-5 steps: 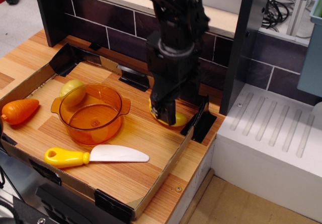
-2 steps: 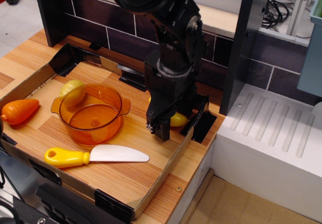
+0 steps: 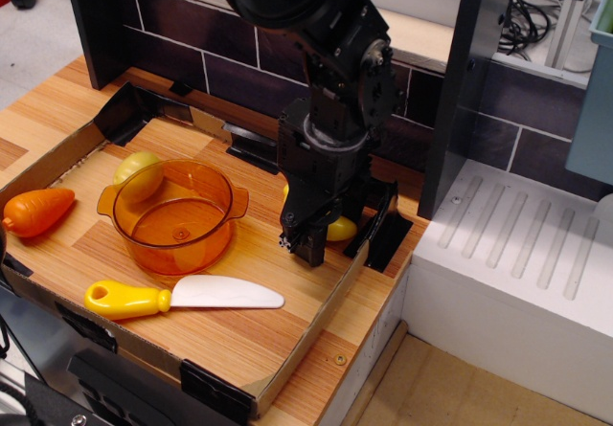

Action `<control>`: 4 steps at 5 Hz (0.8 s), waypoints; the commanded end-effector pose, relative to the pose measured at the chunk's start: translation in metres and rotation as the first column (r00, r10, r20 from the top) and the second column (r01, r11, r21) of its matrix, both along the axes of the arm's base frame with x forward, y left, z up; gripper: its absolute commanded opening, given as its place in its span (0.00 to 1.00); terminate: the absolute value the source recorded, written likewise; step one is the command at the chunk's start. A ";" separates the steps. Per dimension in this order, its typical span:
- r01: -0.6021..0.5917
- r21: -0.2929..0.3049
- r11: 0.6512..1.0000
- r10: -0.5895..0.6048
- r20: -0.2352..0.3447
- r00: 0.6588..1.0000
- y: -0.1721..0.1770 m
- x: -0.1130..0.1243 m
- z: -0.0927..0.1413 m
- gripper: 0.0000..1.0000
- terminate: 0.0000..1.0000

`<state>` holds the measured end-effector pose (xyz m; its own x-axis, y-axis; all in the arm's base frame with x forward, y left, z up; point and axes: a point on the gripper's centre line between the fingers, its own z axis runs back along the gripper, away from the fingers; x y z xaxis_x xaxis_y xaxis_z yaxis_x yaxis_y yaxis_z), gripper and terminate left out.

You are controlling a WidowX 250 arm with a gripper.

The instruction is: Put banana in pot

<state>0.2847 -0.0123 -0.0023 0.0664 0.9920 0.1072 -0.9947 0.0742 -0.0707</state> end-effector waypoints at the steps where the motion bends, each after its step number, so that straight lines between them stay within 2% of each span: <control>1: -0.008 -0.011 1.000 0.008 0.060 0.998 0.013 0.010 0.028 0.00 0.00; 3: -0.014 -0.041 0.999 0.019 0.122 0.992 0.019 0.011 0.082 0.00 0.00; 4: -0.010 -0.057 0.998 0.017 0.126 0.992 0.032 -0.003 0.103 0.00 0.00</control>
